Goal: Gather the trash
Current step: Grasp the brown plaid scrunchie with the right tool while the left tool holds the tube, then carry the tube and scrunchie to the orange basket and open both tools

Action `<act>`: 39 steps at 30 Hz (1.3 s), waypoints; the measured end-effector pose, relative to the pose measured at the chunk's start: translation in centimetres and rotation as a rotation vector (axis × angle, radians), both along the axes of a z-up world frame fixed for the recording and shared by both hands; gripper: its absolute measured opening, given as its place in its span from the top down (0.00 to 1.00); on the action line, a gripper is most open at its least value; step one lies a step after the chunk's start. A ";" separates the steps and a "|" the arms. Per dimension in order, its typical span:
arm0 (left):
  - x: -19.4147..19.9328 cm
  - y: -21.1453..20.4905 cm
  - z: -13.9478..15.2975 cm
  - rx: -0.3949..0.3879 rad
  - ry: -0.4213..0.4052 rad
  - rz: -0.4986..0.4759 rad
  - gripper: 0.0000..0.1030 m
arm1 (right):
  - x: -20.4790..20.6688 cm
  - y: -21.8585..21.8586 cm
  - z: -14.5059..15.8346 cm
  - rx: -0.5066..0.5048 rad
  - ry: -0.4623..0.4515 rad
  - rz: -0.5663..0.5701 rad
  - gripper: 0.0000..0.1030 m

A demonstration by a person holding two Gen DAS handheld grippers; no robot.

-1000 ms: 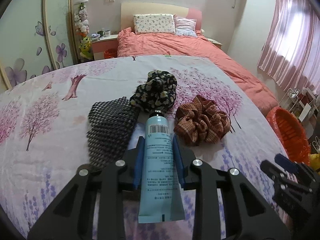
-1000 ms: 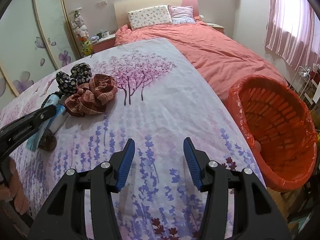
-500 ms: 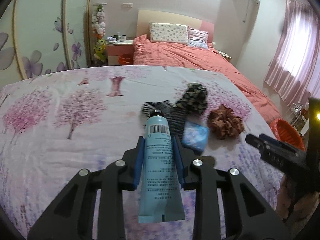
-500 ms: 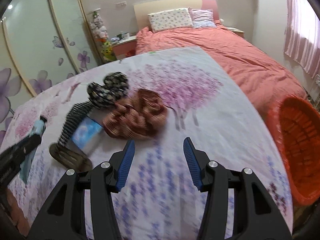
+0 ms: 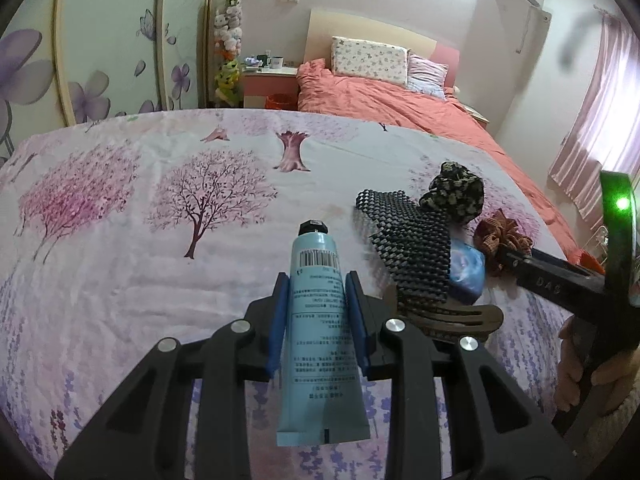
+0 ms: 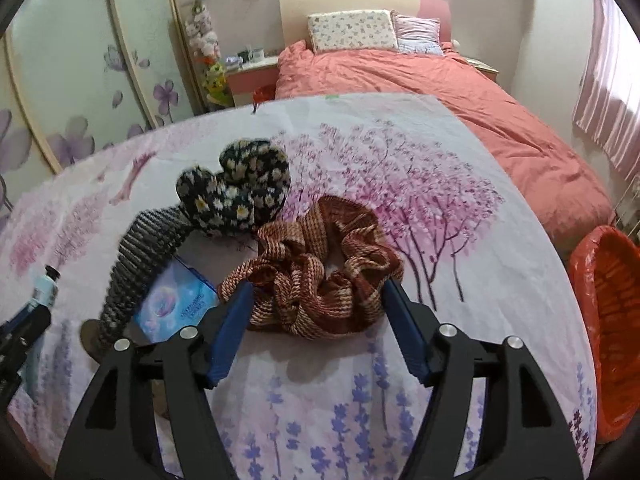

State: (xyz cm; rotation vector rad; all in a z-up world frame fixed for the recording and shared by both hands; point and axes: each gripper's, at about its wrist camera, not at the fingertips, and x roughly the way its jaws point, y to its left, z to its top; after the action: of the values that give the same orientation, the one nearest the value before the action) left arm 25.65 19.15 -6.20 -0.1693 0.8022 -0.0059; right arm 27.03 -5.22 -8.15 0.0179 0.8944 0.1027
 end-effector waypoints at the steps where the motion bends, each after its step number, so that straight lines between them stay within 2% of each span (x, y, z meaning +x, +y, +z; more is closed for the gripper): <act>1: 0.0 0.0 -0.1 -0.002 0.001 -0.001 0.72 | -0.1 0.1 -0.1 -0.010 -0.001 0.002 0.35; 4: 0.1 -0.2 -0.1 -0.005 -0.001 -0.006 0.72 | -0.2 -0.1 -0.2 -0.005 -0.004 0.005 0.48; 5: 0.1 -0.2 -0.1 -0.005 -0.001 -0.008 0.72 | -0.3 -0.2 -0.1 -0.001 -0.005 0.003 0.58; 8: 0.2 -0.4 0.0 -0.006 -0.004 -0.013 0.72 | -0.7 -0.9 0.0 0.012 -0.012 0.003 0.73; 12: 0.1 -0.7 0.3 -0.009 -0.011 -0.021 0.72 | -1.7 -2.5 0.3 0.058 -0.023 -0.011 0.83; 26: -0.8 -4.8 3.0 -0.003 -0.058 -0.096 0.72 | -6.2 -7.7 4.1 0.148 -0.142 -0.067 0.84; 34: -1.4 -9.1 5.0 -0.021 -0.088 -0.175 0.72 | -8.9 -11.2 6.4 0.199 -0.210 -0.111 0.84; 39: -1.9 -12.9 6.3 -0.035 -0.115 -0.250 0.72 | -10.6 -13.4 7.3 0.194 -0.258 -0.156 0.84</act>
State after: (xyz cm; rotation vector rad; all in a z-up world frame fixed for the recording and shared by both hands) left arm 23.75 6.24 0.13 -0.0997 0.7048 -0.2632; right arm 16.42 -18.64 -0.83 0.2497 0.6201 0.0443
